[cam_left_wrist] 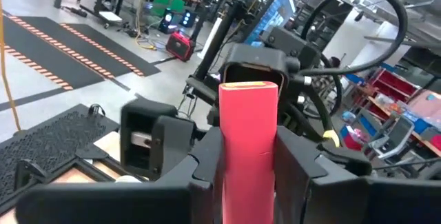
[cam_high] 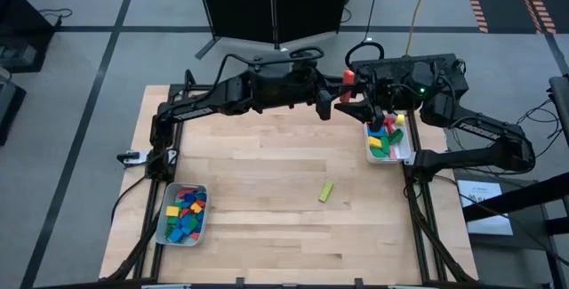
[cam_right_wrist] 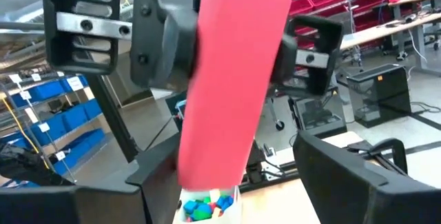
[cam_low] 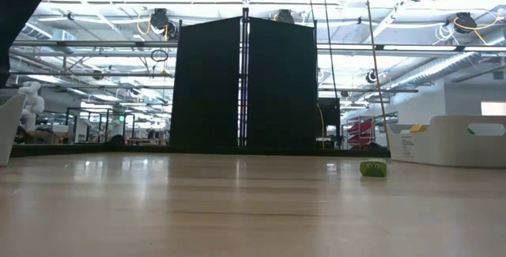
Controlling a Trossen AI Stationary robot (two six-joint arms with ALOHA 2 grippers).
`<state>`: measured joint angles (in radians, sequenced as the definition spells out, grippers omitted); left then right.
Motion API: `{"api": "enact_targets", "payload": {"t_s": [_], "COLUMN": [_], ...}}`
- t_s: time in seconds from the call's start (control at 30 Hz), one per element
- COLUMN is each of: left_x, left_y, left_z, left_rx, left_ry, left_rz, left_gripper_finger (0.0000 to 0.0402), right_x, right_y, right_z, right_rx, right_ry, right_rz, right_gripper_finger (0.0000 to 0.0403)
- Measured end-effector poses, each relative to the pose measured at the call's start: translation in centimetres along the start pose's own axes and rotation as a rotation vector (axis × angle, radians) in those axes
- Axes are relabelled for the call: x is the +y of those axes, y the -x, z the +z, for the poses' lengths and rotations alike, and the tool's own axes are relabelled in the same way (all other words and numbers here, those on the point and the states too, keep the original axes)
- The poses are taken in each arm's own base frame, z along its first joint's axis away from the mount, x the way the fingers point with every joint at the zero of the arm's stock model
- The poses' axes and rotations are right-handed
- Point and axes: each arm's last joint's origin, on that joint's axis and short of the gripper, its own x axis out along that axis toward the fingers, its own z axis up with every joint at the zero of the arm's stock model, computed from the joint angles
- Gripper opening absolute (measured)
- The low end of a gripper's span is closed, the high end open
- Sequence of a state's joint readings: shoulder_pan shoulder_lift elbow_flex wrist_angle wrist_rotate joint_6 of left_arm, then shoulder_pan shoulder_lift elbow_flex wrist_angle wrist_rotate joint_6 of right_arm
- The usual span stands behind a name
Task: Sort blocks by size
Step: Put the orange block into the white bin
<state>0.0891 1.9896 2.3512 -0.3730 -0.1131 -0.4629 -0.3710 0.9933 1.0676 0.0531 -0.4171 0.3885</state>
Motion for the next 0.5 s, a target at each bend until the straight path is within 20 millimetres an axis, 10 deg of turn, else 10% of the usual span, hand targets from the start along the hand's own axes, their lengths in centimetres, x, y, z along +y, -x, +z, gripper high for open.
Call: {"api": "enact_targets", "payload": {"t_s": [0.5], "left_x": [-0.44], "left_y": [0.07], "left_z": [-0.43], "left_rx": [0.025], "left_ry": [-0.011], "left_rz": [-0.008], "left_gripper_finger": [0.0080], "right_x": [0.36], "right_y": [0.00], "right_z": [0.89], "right_rx": [-0.053], "right_ry": [0.007], "right_rz": [0.023], "right_gripper_finger": [0.0254]}}
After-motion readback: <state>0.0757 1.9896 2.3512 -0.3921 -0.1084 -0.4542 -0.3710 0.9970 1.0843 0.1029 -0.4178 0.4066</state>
